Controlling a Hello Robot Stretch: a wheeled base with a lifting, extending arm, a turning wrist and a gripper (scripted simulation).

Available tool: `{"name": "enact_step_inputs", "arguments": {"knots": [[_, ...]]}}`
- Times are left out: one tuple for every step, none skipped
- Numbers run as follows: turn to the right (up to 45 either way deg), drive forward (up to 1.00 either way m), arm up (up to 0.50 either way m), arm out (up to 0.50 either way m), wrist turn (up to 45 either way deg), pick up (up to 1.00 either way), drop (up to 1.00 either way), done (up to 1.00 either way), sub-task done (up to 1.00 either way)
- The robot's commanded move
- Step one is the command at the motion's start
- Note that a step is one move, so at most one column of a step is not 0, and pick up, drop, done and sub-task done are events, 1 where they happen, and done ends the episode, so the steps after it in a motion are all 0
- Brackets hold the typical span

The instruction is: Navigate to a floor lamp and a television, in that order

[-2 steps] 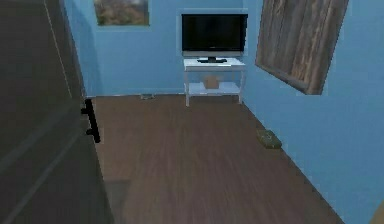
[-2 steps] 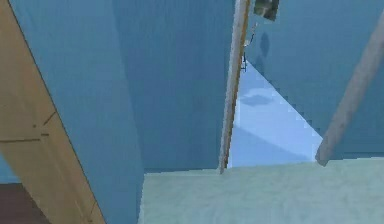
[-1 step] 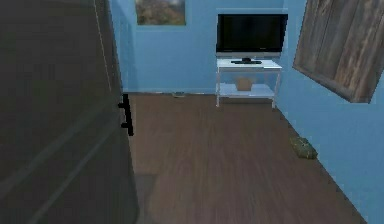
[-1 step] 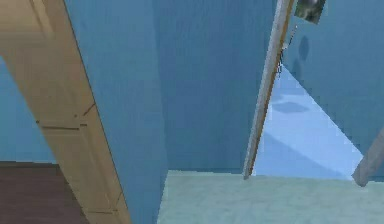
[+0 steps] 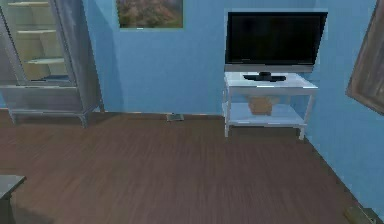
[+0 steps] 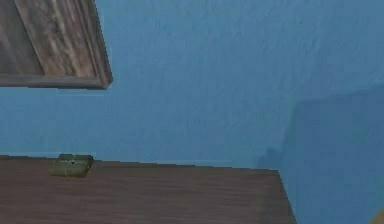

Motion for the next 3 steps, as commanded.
{"name": "enact_step_inputs", "arguments": {"knots": [[0.0,0.25,0.0,0.0,0.0,0.0,0.0,0.0,0.0],[-33.0,0.0,0.0,0.0,0.0,0.0,0.0,0.0,0.0],[0.0,1.0,0.0,0.0,0.0,0.0,0.0,0.0,0.0]]}}
